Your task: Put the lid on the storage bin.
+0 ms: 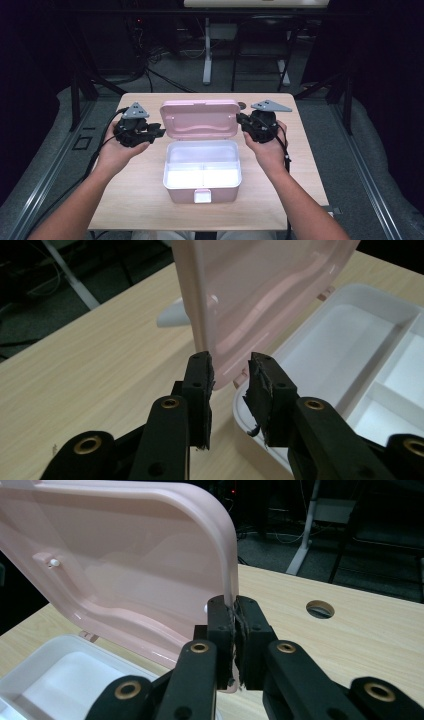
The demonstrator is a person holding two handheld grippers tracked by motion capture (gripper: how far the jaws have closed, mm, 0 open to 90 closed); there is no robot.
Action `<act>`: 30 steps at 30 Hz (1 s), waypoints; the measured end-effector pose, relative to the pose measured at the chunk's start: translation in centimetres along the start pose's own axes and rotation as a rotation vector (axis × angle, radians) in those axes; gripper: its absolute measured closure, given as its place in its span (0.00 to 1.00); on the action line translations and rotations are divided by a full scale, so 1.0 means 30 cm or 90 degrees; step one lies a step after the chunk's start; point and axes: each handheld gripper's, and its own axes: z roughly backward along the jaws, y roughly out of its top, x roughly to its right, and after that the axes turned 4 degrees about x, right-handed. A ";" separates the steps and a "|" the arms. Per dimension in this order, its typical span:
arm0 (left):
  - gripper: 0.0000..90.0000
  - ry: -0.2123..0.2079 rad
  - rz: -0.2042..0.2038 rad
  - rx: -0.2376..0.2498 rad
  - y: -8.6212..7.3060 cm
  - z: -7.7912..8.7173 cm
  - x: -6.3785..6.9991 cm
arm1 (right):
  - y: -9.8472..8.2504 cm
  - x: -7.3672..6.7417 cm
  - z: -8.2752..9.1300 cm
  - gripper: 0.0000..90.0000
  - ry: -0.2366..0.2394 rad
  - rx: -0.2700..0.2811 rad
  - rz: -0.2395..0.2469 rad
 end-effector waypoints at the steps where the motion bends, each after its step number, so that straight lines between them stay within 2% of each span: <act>1: 0.77 0.005 -0.006 0.004 0.007 0.003 0.000 | -0.001 0.000 0.002 0.95 0.001 -0.001 -0.001; 3: 0.77 0.005 -0.002 0.016 0.020 0.007 0.005 | -0.003 0.001 0.004 0.95 0.004 0.000 -0.004; 6: 0.77 0.018 -0.007 0.026 0.040 0.012 0.010 | -0.005 0.001 0.007 0.95 0.006 0.001 -0.006; 12: 0.80 0.029 0.014 0.064 0.063 0.015 -0.002 | -0.006 0.001 0.011 0.95 0.009 0.000 -0.005; 15: 0.86 0.040 0.008 0.066 0.068 0.015 -0.006 | -0.007 0.002 0.013 0.95 0.010 0.001 -0.008; 18: 0.89 0.037 0.008 0.066 0.069 0.014 -0.012 | -0.009 0.002 0.015 0.95 0.011 0.003 -0.004; 21: 0.93 0.043 -0.003 0.062 0.071 0.009 -0.011 | -0.012 0.001 0.020 0.95 0.007 0.005 -0.003; 30: 0.94 0.043 -0.002 0.071 0.072 0.004 -0.010 | -0.017 0.005 0.030 0.95 0.009 0.008 -0.005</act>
